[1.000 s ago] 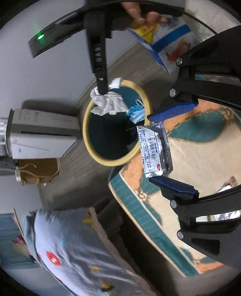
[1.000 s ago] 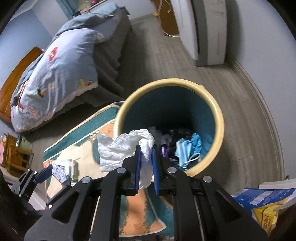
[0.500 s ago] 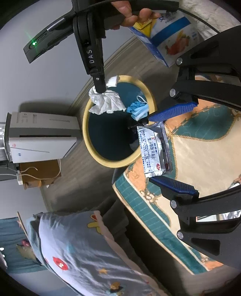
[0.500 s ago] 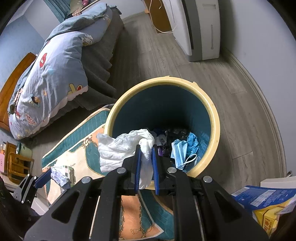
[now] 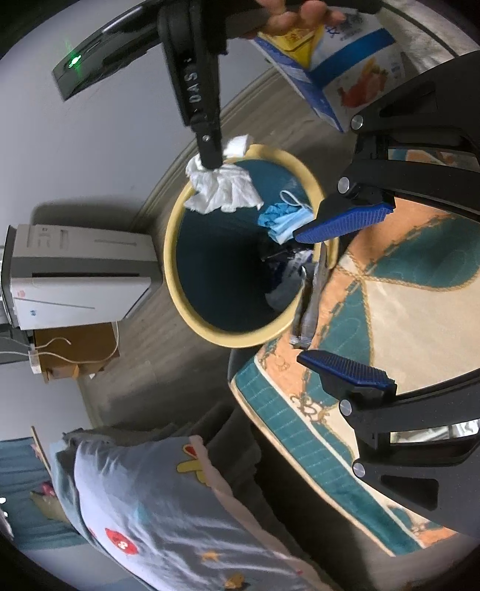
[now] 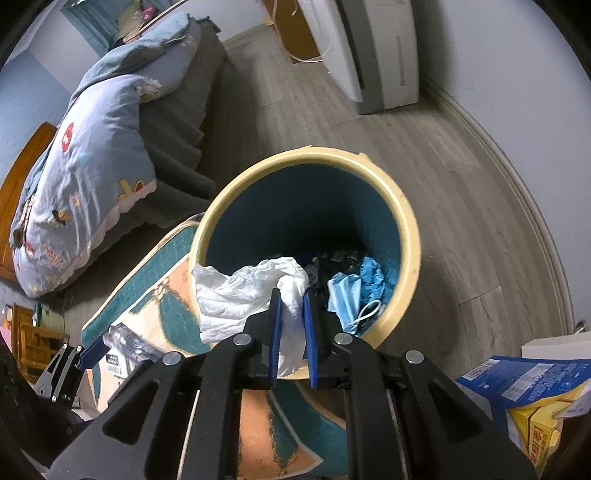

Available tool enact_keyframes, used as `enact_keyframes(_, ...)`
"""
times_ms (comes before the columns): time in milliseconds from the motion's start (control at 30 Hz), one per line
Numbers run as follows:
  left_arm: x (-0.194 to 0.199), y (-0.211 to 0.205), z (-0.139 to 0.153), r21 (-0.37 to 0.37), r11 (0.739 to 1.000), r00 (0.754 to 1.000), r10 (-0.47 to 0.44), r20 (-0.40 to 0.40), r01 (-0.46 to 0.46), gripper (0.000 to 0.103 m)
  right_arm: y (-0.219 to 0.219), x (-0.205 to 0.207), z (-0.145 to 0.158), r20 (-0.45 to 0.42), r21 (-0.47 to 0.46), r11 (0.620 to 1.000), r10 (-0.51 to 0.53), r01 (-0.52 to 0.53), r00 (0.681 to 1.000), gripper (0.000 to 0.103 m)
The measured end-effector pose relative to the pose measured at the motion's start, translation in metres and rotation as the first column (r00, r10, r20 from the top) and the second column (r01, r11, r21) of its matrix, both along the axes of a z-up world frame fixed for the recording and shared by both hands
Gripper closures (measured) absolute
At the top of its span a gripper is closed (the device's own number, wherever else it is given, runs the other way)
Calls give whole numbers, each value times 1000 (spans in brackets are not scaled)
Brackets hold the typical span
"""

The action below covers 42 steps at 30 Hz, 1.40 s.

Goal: Collect trash
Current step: 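Carry the white tissue and sachet over the bin and open both tools, then move both open tools back over the cushion toward the foil pack and box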

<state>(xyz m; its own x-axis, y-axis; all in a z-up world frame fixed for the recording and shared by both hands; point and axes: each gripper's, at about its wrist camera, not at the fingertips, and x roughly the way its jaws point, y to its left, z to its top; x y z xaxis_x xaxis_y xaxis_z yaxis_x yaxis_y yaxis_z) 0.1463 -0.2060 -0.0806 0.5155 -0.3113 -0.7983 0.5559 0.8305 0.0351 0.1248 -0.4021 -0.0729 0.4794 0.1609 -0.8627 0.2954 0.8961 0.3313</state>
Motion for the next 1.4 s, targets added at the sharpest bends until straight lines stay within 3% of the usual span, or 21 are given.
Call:
enact_keyframes(200,21,-16,-3,-24,1000,1000,7,8,-7,42,-19,9,-6,-2,-37,998,-56,55,998,92)
enact_keyframes(333,30,-25,-10,-2,1000,1000,-5,27,5,42,-33,12,-17,-24,-20,995,-101,101,995,92)
enact_keyframes(700,39,-47,-29,40,998,997,-52,50,50,41,-35,22,-16,6,-8,995,-96,96,995,89)
enact_keyframes(733,38,-49,-30,49,997,997,-57,54,54,36,-35,23,-16,7,-4,996,-94,94,996,88)
enact_keyframes(833,38,-50,-32,51,997,997,-55,61,52,24,-34,23,-14,19,-5,996,-91,91,996,69)
enact_keyframes(967,38,-48,-31,50,998,997,-42,63,39,19,-34,23,-11,30,-3,996,-95,95,995,49)
enact_keyframes(1067,36,-41,-26,48,998,997,-33,68,30,17,-32,22,-6,32,-3,996,-92,92,995,43)
enact_keyframes(1300,21,-12,-11,55,998,997,1,74,-6,13,-18,16,16,81,-14,998,-62,63,995,18)
enact_keyframes(1400,12,8,2,53,998,997,29,73,-33,13,-6,14,24,94,-30,999,-33,36,995,15)
